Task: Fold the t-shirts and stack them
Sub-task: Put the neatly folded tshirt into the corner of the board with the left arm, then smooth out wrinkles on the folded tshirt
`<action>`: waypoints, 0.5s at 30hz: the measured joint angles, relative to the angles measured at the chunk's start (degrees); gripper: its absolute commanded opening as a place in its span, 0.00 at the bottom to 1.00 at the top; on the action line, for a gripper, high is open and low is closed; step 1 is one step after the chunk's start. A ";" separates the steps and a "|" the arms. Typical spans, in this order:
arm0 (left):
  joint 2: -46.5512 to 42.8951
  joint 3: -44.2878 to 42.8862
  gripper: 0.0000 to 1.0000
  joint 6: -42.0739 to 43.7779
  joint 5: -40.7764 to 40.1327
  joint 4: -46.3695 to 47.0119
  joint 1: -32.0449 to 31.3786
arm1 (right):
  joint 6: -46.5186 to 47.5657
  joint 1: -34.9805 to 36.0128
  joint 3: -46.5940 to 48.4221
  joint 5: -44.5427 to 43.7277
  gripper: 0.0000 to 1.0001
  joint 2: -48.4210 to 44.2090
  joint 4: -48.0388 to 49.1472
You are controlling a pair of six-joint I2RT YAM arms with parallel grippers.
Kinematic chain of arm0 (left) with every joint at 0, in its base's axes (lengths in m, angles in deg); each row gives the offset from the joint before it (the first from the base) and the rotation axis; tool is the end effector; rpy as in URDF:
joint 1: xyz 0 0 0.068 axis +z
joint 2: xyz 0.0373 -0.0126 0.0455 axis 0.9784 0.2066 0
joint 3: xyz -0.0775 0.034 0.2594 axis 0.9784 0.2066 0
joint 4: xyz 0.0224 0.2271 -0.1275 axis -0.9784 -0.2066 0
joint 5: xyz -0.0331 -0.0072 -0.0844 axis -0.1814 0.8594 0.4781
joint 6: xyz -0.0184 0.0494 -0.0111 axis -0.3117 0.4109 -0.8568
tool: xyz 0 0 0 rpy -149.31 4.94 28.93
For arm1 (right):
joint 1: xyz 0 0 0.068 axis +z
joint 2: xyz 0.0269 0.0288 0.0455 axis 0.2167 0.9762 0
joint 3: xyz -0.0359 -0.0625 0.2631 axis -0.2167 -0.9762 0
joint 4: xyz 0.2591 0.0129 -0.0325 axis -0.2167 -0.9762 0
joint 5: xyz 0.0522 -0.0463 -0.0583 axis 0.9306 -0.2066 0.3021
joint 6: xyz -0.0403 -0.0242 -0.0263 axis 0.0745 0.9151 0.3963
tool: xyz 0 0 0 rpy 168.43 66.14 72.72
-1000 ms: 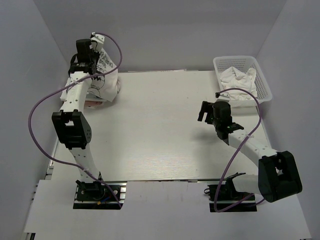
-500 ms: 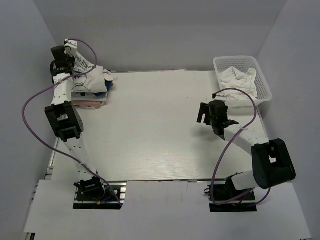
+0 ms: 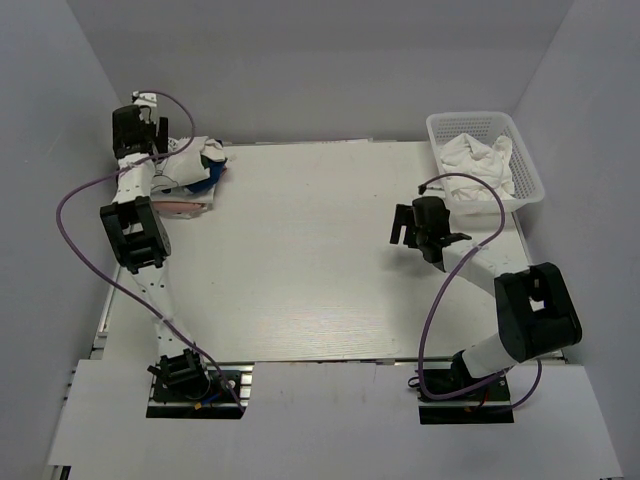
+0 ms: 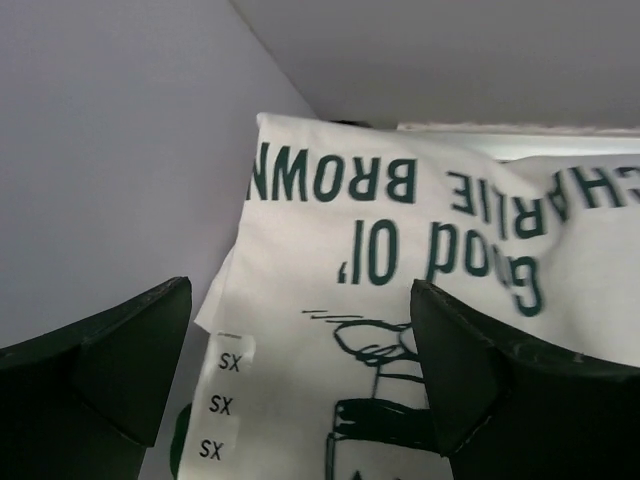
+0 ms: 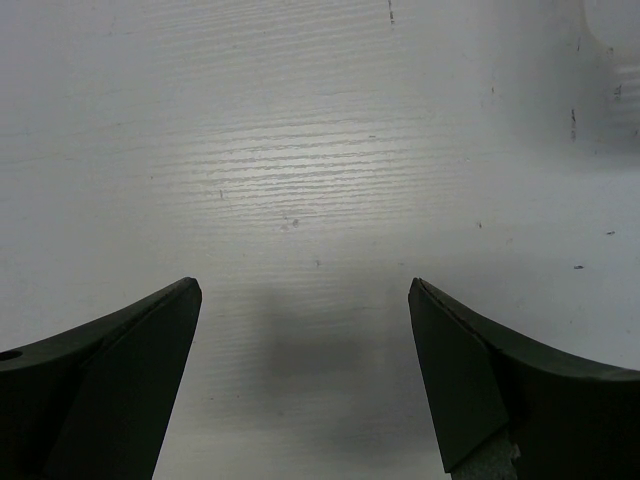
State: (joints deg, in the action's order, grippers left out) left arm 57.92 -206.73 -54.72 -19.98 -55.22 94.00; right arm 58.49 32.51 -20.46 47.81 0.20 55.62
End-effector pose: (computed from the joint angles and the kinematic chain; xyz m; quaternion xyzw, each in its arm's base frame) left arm 0.5420 0.1594 0.2433 0.0170 0.8421 0.2286 0.4882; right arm 0.2929 0.0951 0.1925 0.0476 0.8874 0.0099 0.4584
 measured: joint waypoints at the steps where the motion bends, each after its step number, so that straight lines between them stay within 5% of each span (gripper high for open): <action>1: -0.26 -0.31 1.00 -0.94 0.20 -0.39 -0.33 | 0.04 0.00 0.00 0.09 0.90 -0.13 0.00; 10: -12.63 6.12 1.00 -8.87 9.01 -6.75 -5.35 | -0.11 0.02 0.00 2.45 0.90 -1.46 -0.09; 15: -20.70 15.28 0.70 -10.97 20.74 -6.25 -8.55 | -0.24 0.04 0.00 3.89 0.90 -1.46 -0.76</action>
State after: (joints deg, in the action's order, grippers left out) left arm 37.22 -191.45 -65.69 0.76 -61.47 85.45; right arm 58.25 32.55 -20.46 51.70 -1.27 54.86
